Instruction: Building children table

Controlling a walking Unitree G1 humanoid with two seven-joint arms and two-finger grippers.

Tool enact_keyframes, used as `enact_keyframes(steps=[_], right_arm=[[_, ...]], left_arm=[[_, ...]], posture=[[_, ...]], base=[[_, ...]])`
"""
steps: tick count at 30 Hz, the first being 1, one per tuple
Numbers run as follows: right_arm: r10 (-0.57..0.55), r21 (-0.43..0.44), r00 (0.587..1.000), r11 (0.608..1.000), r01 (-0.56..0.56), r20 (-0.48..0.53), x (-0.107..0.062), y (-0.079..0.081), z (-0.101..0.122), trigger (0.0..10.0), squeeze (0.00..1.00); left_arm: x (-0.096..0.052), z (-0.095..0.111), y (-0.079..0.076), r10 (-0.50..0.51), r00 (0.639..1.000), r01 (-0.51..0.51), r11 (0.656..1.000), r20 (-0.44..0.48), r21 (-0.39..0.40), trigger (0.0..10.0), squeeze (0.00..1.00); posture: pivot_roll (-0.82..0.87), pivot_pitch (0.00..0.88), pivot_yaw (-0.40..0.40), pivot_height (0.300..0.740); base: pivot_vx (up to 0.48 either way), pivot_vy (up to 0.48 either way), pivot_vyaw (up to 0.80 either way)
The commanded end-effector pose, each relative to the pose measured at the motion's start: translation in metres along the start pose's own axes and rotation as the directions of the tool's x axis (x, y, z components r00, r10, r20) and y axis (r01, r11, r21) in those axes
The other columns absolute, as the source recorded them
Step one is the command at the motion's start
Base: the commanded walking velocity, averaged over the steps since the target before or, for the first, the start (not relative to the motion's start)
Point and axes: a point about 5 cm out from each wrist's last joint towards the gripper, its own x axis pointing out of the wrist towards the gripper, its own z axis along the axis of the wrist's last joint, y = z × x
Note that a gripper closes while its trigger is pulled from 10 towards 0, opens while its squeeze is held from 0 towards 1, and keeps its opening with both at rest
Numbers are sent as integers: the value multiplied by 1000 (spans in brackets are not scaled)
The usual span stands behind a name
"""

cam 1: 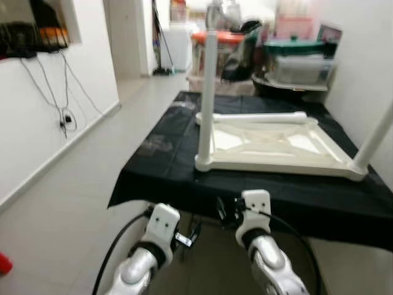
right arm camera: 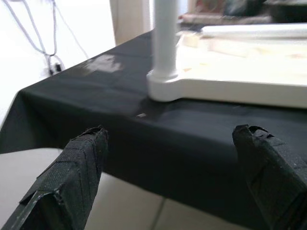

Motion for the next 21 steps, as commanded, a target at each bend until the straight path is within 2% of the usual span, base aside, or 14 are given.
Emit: enact_keyframes(steps=[1, 12, 18, 21], right_arm=[[-7, -12, 1000, 1000, 7, -3, -1, -4, -1, 10000, 0], [93, -37, 996, 995, -92, 8, -3, 9, 1, 10000, 0], [118, -55, 993, 992, -118, 1, -4, 13, 0, 10000, 0], [113, -57, 994, 992, -113, -3, -4, 12, -1, 10000, 0]], left_arm=[[3, 2, -4, -11, 1000, 11, 1000, 3, 2, 10000, 0], [2, 2, -2, 14, 1000, -14, 1000, 8, 15, 10000, 0], [1, 3, -1, 38, 999, -38, 999, 11, 22, 10000, 0], [1, 3, 1, 51, 999, -52, 998, 17, 23, 10000, 0]], posture=[[25, 0, -25, 740], [30, 0, -25, 740], [32, 0, -27, 740], [31, 0, -24, 740]], base=[[0, 0, 0], [0, 0, 0], [0, 0, 797], [0, 0, 460]])
